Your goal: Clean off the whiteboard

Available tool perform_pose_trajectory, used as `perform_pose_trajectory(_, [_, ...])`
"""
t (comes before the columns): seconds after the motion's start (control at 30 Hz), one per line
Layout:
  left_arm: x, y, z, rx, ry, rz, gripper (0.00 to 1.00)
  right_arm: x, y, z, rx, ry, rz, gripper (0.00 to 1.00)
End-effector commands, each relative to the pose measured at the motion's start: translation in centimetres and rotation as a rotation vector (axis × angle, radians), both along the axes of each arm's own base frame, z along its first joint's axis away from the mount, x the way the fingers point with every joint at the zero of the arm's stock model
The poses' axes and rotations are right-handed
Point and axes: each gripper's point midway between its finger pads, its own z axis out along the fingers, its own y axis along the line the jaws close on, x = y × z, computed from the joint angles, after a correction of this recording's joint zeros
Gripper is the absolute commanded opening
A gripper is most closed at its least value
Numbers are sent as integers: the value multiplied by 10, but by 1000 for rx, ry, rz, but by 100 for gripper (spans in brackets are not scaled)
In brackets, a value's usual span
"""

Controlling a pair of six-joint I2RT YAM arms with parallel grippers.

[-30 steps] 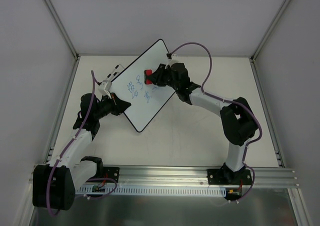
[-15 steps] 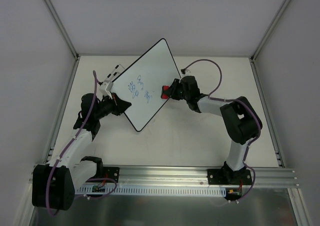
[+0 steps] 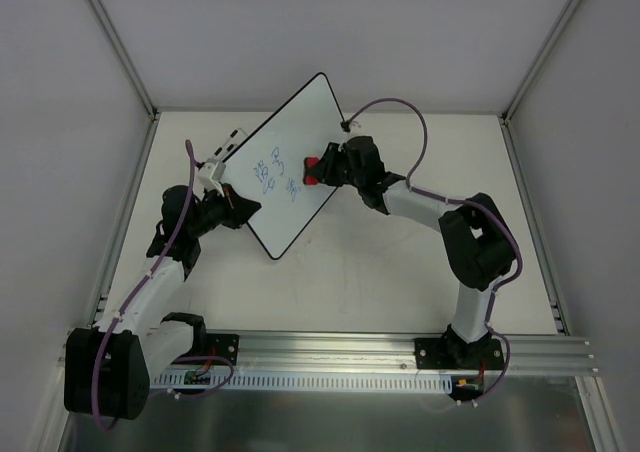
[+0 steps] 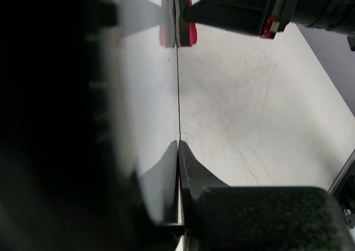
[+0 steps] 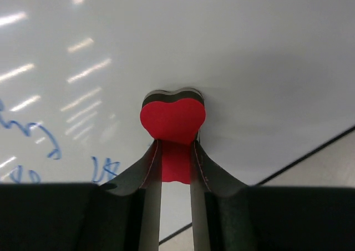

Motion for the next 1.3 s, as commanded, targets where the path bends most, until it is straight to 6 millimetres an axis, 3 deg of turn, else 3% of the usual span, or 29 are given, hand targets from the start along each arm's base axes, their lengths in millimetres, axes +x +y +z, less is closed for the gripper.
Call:
perform_pose_trajectory(0.0, [-41, -38, 0, -43, 56, -258, 0, 0, 39, 80, 105, -193, 107, 0])
perform_pose_trajectory(0.13, [-40, -38, 1, -42, 51, -254, 0, 2, 44, 87, 100, -220, 127, 0])
perform_pose_trajectory(0.27, [-40, -38, 0, -40, 53, -253, 0, -4, 45, 63, 76, -181, 157, 0])
perform_pose_trajectory(0.37, [-39, -38, -1, -38, 53, -252, 0, -15, 36, 29, 29, -127, 164, 0])
perform_pose_trajectory(0.4, [-39, -38, -1, -38, 53, -252, 0, -22, 28, 6, -4, -90, 160, 0])
perform_pose_trajectory(0.47, [-39, -37, -1, -38, 52, -252, 0, -30, 19, -14, -34, -58, 158, 0])
perform_pose_trajectory(0.5, [-40, -37, 0, -38, 50, -254, 0, -37, 8, -34, -62, -17, 150, 0])
perform_pose_trajectory(0.63, [-40, -38, -2, -38, 60, -256, 0, -48, -16, -71, -92, 58, 124, 0])
perform_pose_trajectory(0.67, [-40, -38, -2, -37, 60, -257, 0, -54, -30, -89, -99, 104, 108, 0])
perform_pose_trajectory(0.73, [-40, -38, -2, -37, 60, -257, 0, -57, -34, -94, -103, 115, 109, 0])
perform_pose_trajectory(0.9, [-40, -38, -4, -37, 69, -258, 0, -56, -24, -80, -79, 93, 137, 1])
perform_pose_trajectory(1.03, [-40, -38, -5, -38, 74, -259, 0, -49, -4, -46, -28, 33, 153, 0])
perform_pose_trajectory(1.27, [-40, -39, -6, -38, 75, -262, 0, -44, 39, 38, 88, -109, 194, 0])
